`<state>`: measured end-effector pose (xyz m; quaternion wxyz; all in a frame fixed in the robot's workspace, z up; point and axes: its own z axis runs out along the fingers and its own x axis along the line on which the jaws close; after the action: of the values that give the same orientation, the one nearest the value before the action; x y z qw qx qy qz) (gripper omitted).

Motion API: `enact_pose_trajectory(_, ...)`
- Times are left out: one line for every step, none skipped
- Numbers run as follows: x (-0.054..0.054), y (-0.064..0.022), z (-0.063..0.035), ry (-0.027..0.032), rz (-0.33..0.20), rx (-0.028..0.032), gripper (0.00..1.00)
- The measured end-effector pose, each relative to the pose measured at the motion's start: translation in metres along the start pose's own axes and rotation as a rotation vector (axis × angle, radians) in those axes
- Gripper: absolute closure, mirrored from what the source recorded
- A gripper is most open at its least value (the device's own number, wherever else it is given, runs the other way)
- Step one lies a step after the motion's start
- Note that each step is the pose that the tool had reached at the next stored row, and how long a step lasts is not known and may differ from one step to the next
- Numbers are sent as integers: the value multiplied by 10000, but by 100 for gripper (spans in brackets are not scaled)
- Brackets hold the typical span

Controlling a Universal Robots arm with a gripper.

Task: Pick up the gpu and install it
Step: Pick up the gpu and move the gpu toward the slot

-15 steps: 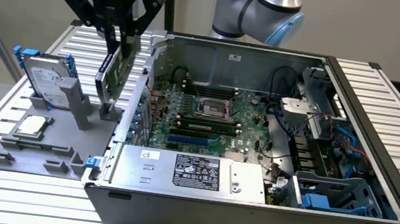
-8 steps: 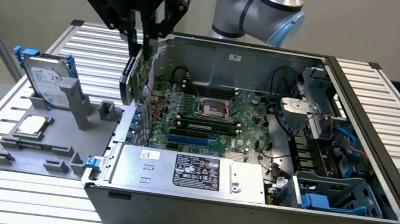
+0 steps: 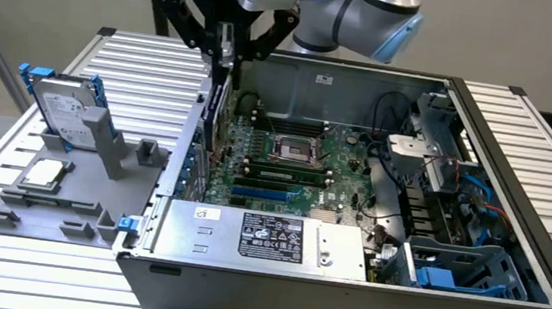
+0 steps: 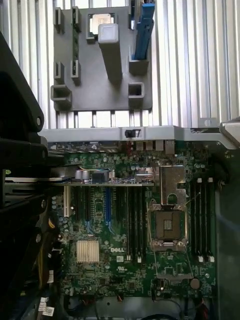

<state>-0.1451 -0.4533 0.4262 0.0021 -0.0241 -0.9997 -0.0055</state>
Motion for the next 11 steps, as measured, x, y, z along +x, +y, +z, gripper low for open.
enact_pose_trajectory(-45,2,13,-1,0,3,74)
enact_pose_trajectory(-90,4,26,-1,1,8,74)
enact_pose_trajectory(-135,6,39,0,1,13,74)
enact_pose_trajectory(-180,9,54,-1,0,21,74)
enact_pose_trajectory(-225,11,68,-1,0,30,74)
enact_pose_trajectory(-270,14,83,-2,1,38,74)
enact_pose_trajectory(-314,17,97,-2,1,45,74)
enact_pose_trajectory(-361,19,112,-2,0,56,74)
enact_pose_trajectory(-406,22,127,-3,0,64,74)
enact_pose_trajectory(-455,25,143,-3,2,74,74)
enact_pose_trajectory(-500,28,158,-4,1,84,74)
